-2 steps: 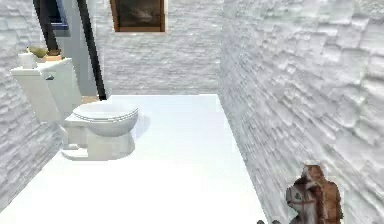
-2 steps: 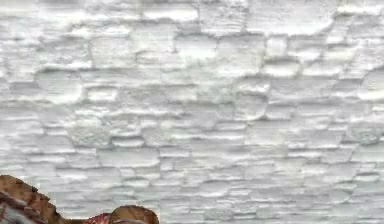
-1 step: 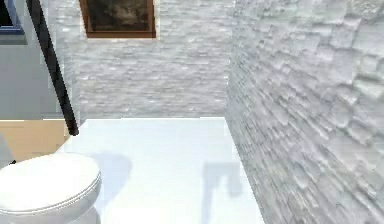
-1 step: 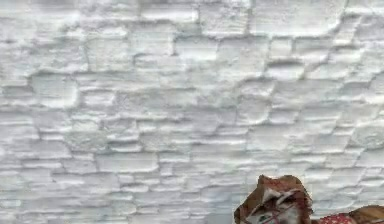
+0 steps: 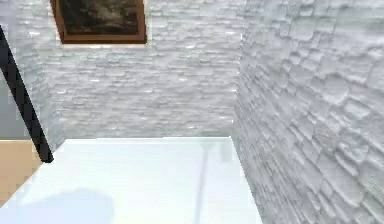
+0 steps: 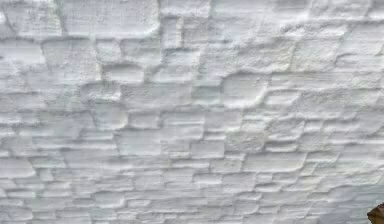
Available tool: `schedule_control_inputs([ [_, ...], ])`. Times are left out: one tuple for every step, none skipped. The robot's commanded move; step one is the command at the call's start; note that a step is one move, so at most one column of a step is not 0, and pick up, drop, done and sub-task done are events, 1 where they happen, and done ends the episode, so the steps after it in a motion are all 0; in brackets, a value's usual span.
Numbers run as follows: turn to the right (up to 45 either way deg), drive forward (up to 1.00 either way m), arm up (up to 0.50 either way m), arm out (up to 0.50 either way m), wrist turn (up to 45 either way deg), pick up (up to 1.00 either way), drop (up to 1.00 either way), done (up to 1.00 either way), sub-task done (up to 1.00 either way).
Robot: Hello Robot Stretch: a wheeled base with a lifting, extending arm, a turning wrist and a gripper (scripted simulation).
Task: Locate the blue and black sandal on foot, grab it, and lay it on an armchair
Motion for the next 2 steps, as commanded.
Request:
schedule_control_inputs([
  [-3.0,0.00,0.00,0.00,0.0,0.00,0.00,0.00,0.00],
  [0.0,0.75,0.00,0.00,0.0,0.00,0.00,0.00,0.00],
])
